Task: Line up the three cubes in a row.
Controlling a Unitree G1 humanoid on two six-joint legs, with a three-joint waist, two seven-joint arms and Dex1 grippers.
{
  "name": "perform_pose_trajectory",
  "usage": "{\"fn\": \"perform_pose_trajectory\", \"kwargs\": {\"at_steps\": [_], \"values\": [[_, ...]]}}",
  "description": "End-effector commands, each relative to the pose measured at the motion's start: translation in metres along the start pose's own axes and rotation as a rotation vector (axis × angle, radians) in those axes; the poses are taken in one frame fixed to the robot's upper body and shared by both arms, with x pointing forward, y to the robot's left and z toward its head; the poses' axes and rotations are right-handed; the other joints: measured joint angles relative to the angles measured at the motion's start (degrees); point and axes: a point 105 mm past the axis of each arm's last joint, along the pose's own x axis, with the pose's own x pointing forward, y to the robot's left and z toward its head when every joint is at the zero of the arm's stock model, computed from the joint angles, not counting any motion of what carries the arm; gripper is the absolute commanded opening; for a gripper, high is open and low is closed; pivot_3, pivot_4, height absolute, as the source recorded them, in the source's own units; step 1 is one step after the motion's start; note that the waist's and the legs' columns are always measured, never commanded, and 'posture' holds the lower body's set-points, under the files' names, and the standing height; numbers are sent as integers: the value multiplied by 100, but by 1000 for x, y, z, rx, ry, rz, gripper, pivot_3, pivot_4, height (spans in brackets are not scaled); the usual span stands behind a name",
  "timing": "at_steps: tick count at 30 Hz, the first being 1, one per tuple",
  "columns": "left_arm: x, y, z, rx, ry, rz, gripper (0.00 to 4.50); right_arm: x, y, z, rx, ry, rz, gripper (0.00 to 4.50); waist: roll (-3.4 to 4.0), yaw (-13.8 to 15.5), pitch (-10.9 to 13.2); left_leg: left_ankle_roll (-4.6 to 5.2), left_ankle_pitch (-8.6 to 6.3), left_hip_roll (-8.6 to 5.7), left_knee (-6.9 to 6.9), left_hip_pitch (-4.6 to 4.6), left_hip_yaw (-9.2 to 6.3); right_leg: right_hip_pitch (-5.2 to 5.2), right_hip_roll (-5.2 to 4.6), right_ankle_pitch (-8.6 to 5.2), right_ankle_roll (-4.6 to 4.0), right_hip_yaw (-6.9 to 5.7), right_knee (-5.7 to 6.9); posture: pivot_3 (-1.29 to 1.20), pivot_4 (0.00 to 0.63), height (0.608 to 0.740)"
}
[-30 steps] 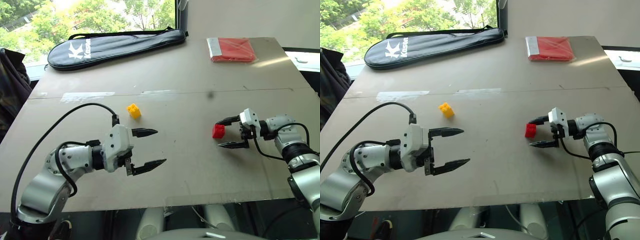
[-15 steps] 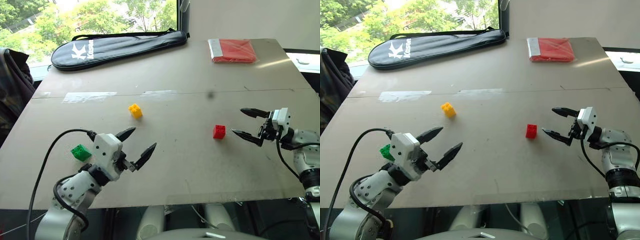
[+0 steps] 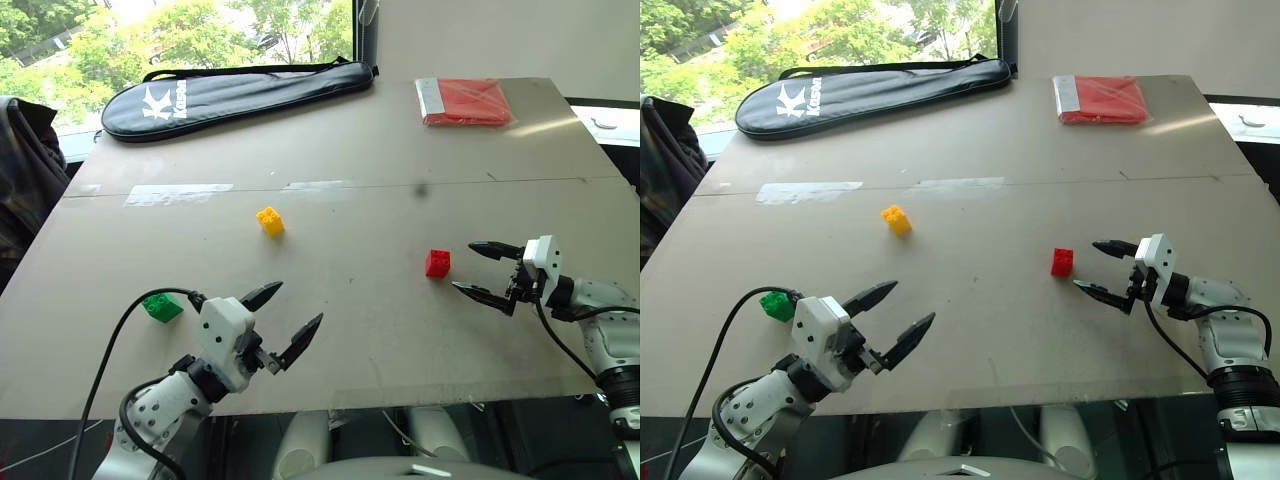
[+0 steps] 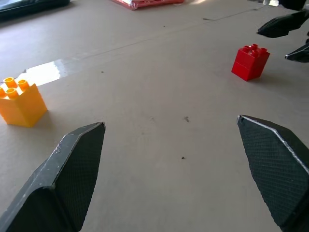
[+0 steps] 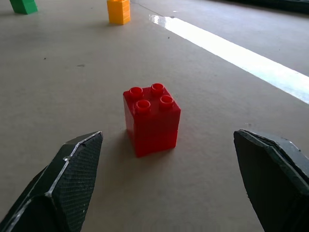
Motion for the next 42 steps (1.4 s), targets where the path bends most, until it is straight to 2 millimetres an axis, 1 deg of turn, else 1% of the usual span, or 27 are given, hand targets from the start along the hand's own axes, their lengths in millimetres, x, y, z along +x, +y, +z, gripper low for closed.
{"fn": "perform_pose_trajectory", "kwargs": {"at_steps": [1, 3, 6, 10, 25, 30, 32, 35, 39, 42], "values": [[-2, -20, 13, 21, -34, -143, 4500, 6, -2, 3, -41, -6, -33, 4465, 0, 2, 0, 0, 0, 1, 0, 1, 0, 0, 2, 0, 0, 1, 0, 0, 150, 740], [-4, -27, 15, 11, -28, -210, 4500, 9, -3, 0, -44, 5, -50, 4465, 0, 5, 0, 0, 0, 1, 0, 1, 1, 1, 5, 0, 0, 1, 0, 0, 150, 740], [-8, -30, 17, 8, -12, -285, 4500, 11, -9, -4, -51, 23, -89, 4465, 0, 4, 0, 0, 0, 2, 1, 1, 2, 0, 7, -1, -1, 2, 0, 0, 150, 740], [-15, -46, 14, 11, 46, -413, 4500, 12, -13, -9, -60, 48, -105, 4465, 1, 2, 0, 0, 0, 1, 0, 0, 1, 0, 8, -1, -1, 1, -1, 0, 150, 740], [-11, -41, 21, 23, 36, -394, 4500, 20, -22, -3, -72, 40, -145, 4465, 1, -1, 0, 0, 0, 7, 0, 2, 3, 1, 14, -1, -2, 4, -2, 0, 150, 740], [-11, -37, 21, 24, 41, -387, 4500, 20, -16, -1, -65, 30, -117, 4465, 1, -1, 0, 0, 0, 7, 0, 1, 3, 1, 14, -1, -1, 4, -3, 0, 150, 740], [-12, -34, 21, 20, 41, -367, 4500, 18, -12, 2, -52, 20, -90, 4465, 1, 0, 0, 0, 0, 8, 0, 1, 2, 0, 14, -1, -2, 4, -2, 0, 150, 740], [-16, -24, 20, -10, 22, -277, 4500, 12, -11, 11, -34, -5, -64, 4465, 2, -2, 0, 1, 0, 9, 0, 1, 2, 0, 14, -1, -2, 4, -3, 0, 150, 740], [-24, -5, 17, -36, -29, -74, 4500, 4, -6, 24, -8, -35, -11, 4465, 2, 4, 0, 1, -1, 10, 0, 1, 3, 1, 12, -1, -1, 5, -6, 0, 150, 740], [-34, 6, 15, -52, -66, 95, 4500, -1, -2, 37, 9, -80, 36, 4465, 0, 12, -1, 1, -1, 11, 0, -1, 0, 1, 13, -1, -1, 2, -8, 0, 150, 740]]}}
